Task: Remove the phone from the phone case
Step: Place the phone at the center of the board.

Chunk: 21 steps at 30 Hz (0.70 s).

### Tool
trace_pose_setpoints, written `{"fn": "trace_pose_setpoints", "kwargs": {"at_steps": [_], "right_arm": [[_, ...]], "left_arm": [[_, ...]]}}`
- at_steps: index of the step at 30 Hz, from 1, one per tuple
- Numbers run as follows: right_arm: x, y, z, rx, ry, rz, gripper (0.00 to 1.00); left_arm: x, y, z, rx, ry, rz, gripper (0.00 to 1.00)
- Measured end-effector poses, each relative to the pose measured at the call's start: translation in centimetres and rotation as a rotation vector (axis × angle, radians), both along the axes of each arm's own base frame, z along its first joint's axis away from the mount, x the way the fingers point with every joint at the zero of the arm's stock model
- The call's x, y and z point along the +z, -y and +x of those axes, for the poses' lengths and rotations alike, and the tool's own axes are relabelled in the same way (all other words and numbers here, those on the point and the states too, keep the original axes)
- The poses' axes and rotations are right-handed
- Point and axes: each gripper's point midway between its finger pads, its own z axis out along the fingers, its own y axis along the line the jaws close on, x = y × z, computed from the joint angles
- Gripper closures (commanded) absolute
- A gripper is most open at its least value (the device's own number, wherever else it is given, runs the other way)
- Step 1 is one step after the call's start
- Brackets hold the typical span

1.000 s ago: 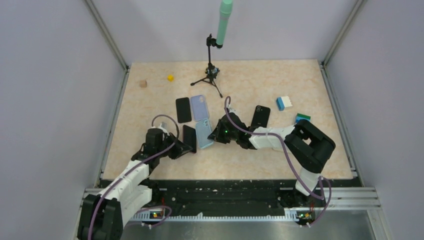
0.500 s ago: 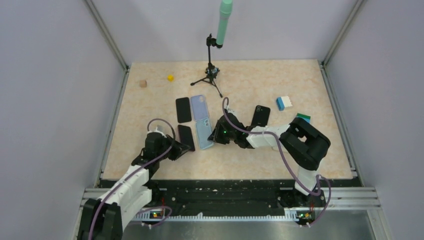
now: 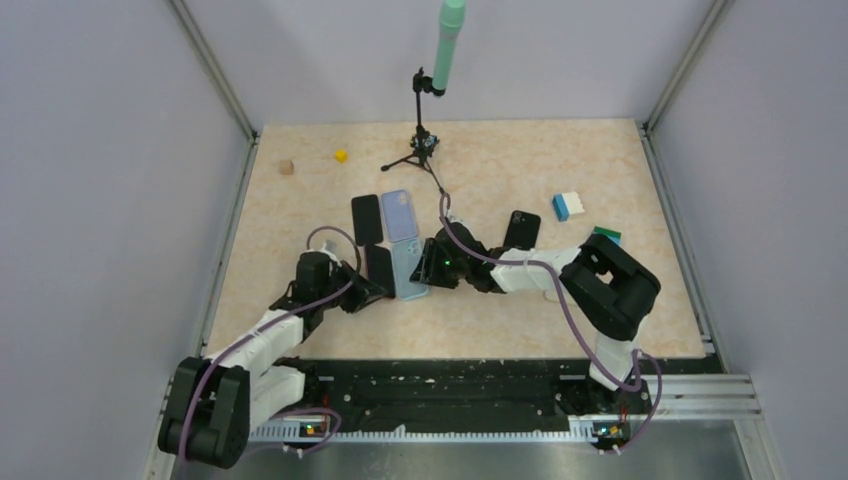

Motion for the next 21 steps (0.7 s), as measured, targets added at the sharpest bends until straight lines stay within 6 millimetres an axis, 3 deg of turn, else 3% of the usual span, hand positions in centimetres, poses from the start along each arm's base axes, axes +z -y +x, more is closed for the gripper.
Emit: {"fn": "trace_pose_setpoints", "kwargs": {"at_steps": [4, 7, 11, 16, 18, 21], "right_arm": [[-0.3, 0.4, 0.0, 0.002, 0.007, -0.030, 0.44], [-0.1, 0.7, 0.3, -0.007, 0.024, -0.044, 0.40], [1.4, 1.0, 0.6, -0.013, 0.063, -0.039, 0.38], [4.0, 1.5, 0.9, -0.007, 0.127, -0.025, 0.34], [4.8, 2.2, 0.9, -0.002, 0.153, -0.029, 0.29], [5.8, 3.8, 1.0, -0.003, 0.187, -0.058, 0.10]], "left_arm": [[-0.1, -0.3, -0.2, -0.005, -0.009, 0.030, 0.77], [-1.4, -0.9, -1.4, 0.006, -0.084, 0.067, 0.67], [-2.7, -1.4, -2.8, 0.006, -0.166, 0.098, 0.57], [-2.1, -2.5, -2.4, 0.032, -0.184, 0.171, 0.48], [-1.5, -3.0, -2.1, 0.049, -0.176, 0.203, 0.46], [-0.2, -4.0, -1.4, 0.083, -0.145, 0.254, 0.42]]}}
